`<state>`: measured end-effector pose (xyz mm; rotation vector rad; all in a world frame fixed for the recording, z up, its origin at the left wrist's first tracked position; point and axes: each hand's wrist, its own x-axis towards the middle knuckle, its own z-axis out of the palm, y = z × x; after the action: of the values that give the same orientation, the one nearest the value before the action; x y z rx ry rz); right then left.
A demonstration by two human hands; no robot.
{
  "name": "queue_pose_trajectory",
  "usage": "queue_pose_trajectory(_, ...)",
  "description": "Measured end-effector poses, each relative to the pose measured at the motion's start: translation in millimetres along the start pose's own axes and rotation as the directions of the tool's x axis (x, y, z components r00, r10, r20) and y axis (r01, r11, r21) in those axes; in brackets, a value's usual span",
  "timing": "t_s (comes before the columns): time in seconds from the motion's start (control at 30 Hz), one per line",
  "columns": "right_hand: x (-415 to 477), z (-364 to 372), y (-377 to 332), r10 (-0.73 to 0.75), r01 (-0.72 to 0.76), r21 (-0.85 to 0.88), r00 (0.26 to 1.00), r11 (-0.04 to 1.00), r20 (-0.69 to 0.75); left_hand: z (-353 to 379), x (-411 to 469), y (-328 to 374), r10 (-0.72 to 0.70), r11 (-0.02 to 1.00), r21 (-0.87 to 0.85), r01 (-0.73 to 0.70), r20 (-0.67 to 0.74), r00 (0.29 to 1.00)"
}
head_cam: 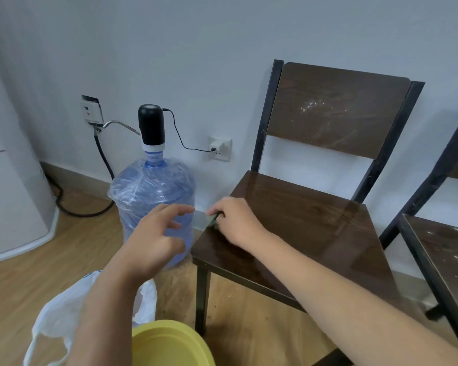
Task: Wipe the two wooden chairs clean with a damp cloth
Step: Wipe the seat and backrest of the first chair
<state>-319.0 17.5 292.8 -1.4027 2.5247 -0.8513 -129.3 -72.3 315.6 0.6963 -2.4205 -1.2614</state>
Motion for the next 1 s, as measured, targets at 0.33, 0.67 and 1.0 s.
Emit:
queue_pose_trajectory(0.33, -111, -90, 69, 0.106, -0.125, -0.067, 0.965, 0.990, -0.241, 30, 16, 5, 0.042, 0.998, 0.052, -0.047, 0.102, 0.994)
queue_pose_trajectory(0.67, -195, -80, 75, 0.003, -0.023, -0.207, 0.995, 0.978, -0.099, 69, 39, 19, 0.137, 0.977, 0.139, -0.165, 0.188, 0.973)
queue_pose_trajectory(1.0, -236, -67, 47, -0.277, 0.299, -0.200, 0.952, 0.933, 0.129, 63, 41, 27, 0.190, 0.941, 0.235, -0.245, 0.234, 0.953)
